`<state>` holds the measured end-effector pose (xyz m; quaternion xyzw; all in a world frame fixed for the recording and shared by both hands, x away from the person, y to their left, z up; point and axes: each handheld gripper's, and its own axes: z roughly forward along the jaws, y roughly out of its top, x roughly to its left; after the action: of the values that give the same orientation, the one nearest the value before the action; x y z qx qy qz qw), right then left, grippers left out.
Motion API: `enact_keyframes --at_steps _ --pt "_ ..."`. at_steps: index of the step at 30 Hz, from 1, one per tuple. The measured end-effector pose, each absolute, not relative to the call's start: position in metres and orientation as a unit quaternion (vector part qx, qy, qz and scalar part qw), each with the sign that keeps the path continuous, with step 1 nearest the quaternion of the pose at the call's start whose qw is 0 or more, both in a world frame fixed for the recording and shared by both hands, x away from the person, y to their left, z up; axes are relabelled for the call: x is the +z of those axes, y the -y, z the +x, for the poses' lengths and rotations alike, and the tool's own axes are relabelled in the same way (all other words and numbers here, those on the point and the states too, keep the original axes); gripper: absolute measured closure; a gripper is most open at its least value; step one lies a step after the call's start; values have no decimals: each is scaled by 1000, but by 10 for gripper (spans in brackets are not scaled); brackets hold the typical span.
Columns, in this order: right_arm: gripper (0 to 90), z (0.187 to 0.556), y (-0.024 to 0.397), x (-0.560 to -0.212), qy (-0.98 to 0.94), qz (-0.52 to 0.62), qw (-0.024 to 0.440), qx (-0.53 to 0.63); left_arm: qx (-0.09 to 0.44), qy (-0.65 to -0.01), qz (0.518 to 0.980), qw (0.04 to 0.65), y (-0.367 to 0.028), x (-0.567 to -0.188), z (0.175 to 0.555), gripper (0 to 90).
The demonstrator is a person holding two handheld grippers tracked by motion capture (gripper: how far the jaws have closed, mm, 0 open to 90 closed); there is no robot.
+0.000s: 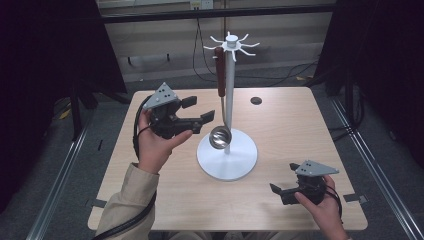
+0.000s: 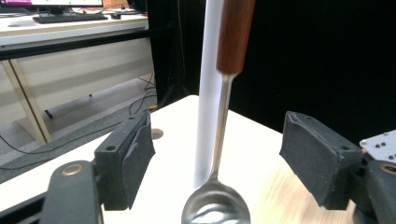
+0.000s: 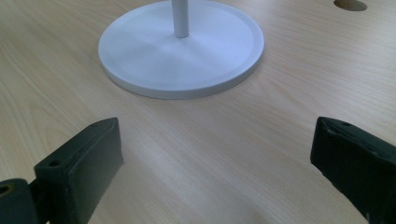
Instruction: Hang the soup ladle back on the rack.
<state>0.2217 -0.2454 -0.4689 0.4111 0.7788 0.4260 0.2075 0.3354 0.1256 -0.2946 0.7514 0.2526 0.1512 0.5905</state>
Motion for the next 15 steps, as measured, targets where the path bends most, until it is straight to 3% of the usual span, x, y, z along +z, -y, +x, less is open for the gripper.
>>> enact_keyframes --at_steps 15 --pt "17 222 243 -470 -782 407 205 424 145 -265 755 581 -141 -328 334 187"
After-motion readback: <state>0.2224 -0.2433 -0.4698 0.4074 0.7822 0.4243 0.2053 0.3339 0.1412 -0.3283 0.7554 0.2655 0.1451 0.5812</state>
